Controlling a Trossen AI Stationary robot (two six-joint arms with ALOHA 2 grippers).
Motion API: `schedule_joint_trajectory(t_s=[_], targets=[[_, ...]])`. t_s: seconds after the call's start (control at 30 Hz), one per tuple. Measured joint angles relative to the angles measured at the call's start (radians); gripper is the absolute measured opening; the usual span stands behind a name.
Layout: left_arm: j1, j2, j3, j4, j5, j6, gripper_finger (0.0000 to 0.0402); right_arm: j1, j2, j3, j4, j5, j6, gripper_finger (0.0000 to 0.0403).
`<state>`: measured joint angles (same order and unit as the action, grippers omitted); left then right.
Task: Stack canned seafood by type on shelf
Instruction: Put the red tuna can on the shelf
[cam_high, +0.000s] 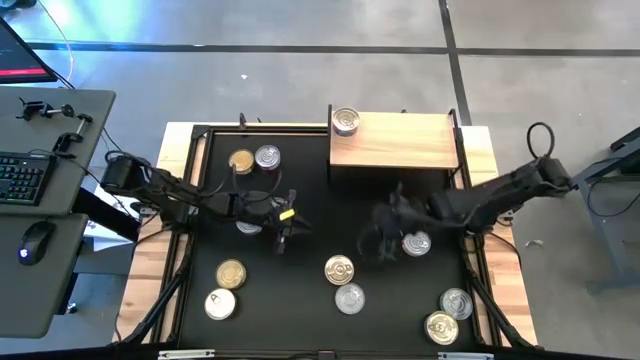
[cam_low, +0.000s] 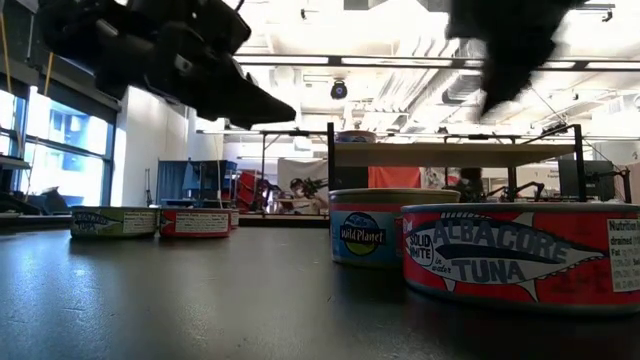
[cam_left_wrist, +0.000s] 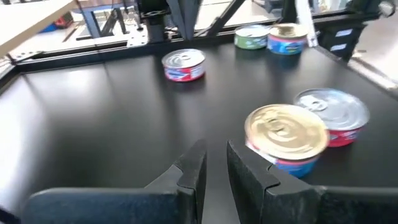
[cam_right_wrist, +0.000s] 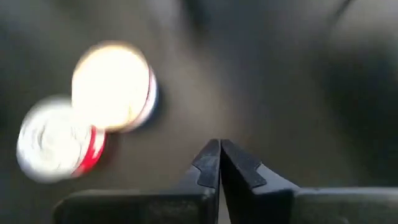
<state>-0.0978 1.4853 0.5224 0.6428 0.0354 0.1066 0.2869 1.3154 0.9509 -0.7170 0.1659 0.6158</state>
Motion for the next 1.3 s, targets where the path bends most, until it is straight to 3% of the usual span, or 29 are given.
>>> schedule_joint_trajectory(t_s=[0.13, 0.27, 0.5, 0.57, 0.63, 0.7, 0.83, 1.07, 1.3], targets=[[-0.086, 0.0, 0.0, 0.001, -0.098, -0.067, 0.0053, 0.117, 0.001, -0.064, -0.157, -0.027, 0.347, 0.0], [-0.175, 0.0, 0.0, 0.001, -0.184, -0.126, 0.0053, 0.21, 0.015, -0.133, -0.204, -0.041, 0.621, 0.0], [-0.313, 0.0, 0.0, 0.007, -0.299, -0.166, 0.0053, 0.281, 0.078, -0.229, -0.129, -0.075, 0.844, 0.0], [-0.343, 0.0, 0.0, 0.007, -0.336, -0.165, 0.0053, 0.281, 0.111, -0.236, -0.06, -0.044, 0.835, 0.0], [-0.363, 0.0, 0.0, 0.009, -0.369, -0.158, 0.0053, 0.264, 0.119, -0.233, 0.088, 0.053, 0.779, 0.0], [-0.375, 0.0, 0.001, 0.015, -0.393, -0.157, 0.0053, 0.251, 0.134, -0.228, 0.246, 0.161, 0.675, 0.0], [-0.376, 0.0, 0.001, 0.024, -0.399, -0.15, 0.0053, 0.237, 0.132, -0.182, 0.347, 0.256, 0.468, 0.0], [-0.359, 0.0, 0.001, 0.032, -0.399, -0.143, 0.0053, 0.239, 0.13, 0.002, 0.095, 0.244, 0.283, 0.0021], [-0.348, 0.0, 0.001, 0.032, -0.399, -0.13, 0.0053, 0.263, 0.13, 0.02, -0.041, 0.204, -0.038, 0.0145]])
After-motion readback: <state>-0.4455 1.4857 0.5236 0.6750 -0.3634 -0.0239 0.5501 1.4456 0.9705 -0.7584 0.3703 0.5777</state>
